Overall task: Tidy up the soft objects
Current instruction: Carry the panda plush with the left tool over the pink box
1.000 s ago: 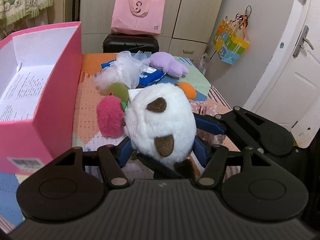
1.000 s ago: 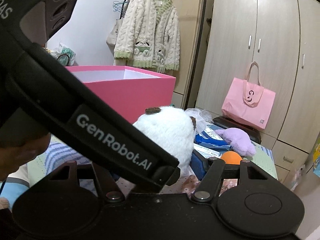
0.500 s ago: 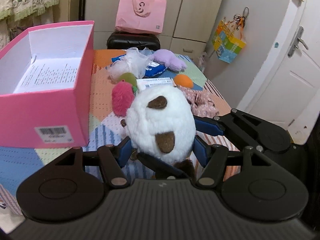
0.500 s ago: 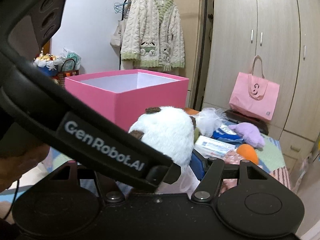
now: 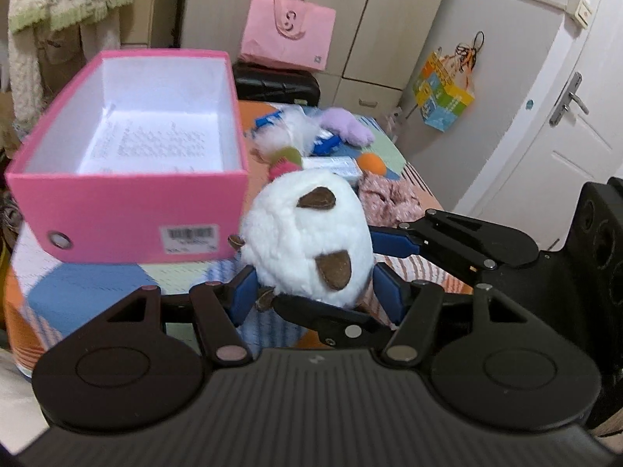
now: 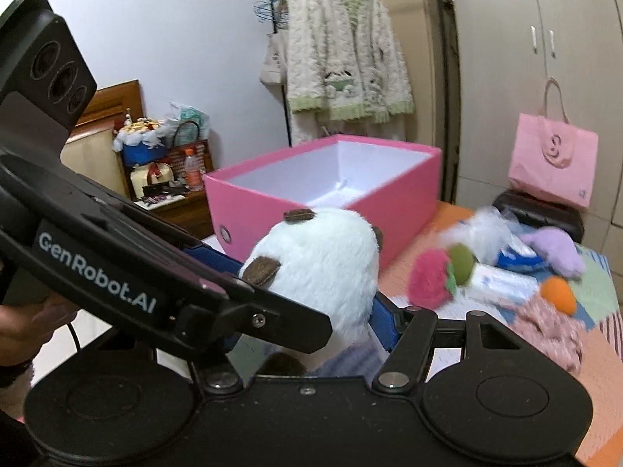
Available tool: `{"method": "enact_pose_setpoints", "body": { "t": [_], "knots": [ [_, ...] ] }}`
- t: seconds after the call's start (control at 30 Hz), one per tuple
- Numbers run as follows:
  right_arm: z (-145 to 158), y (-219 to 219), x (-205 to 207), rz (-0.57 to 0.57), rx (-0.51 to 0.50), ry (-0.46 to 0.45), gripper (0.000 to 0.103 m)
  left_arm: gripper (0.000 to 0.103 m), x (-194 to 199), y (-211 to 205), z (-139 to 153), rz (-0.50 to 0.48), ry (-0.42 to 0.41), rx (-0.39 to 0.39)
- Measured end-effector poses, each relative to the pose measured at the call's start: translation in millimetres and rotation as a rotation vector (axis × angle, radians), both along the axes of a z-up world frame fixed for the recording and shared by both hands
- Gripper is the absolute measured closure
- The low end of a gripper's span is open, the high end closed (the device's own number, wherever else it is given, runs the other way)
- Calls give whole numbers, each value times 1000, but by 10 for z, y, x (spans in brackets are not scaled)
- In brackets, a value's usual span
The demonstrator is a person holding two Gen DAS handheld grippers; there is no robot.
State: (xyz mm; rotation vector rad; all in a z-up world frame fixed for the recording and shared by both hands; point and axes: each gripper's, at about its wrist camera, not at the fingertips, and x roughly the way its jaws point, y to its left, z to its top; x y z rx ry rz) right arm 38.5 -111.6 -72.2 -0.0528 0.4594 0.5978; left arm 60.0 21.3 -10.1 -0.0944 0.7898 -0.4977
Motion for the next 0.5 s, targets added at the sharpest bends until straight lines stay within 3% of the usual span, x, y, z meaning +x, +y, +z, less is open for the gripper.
{"method": "enact_pose_setpoints", "body": {
  "t": [0.2, 0.5],
  "knots": [
    [263, 214, 93, 19, 9, -22, 33, 41, 96, 207, 307, 11, -46, 4],
    [723, 445, 455, 25, -2, -135, 32, 41, 486, 384, 698, 29, -163, 4]
  ]
}}
